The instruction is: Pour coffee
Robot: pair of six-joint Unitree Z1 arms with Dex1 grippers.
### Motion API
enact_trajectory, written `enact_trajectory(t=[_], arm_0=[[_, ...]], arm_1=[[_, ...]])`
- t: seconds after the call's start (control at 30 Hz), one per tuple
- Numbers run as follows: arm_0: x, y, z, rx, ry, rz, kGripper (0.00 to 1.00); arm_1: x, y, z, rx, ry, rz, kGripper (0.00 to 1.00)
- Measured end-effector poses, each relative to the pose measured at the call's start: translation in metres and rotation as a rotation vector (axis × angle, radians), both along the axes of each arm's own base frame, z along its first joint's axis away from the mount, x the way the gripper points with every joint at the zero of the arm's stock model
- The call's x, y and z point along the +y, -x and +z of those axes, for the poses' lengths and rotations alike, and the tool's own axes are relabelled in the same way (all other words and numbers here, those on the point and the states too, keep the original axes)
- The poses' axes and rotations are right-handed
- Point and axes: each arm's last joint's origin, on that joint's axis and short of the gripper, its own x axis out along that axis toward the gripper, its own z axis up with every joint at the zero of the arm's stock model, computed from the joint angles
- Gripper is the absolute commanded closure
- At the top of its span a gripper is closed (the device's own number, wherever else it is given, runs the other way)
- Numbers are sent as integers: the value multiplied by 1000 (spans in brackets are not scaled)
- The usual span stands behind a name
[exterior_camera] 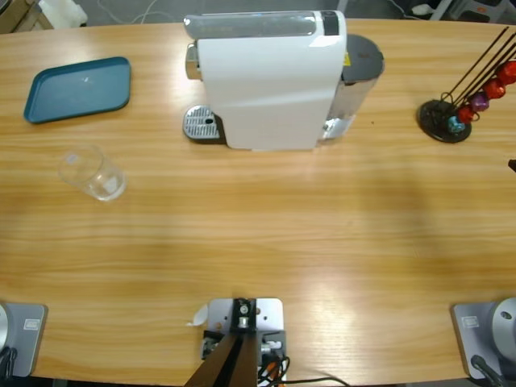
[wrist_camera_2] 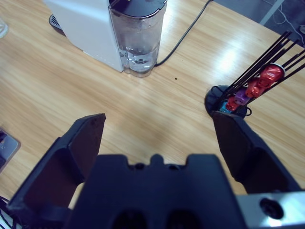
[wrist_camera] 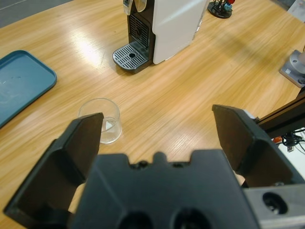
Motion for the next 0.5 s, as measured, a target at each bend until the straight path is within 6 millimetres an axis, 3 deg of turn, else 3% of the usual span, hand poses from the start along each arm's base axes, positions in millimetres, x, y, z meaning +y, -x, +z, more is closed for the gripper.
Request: enact_trajectory(t=[0.5], arm_0=[[0, -2, 1, -6, -2, 38, 2]], arm_1=[[0, 0, 0, 0, 0, 0, 0]])
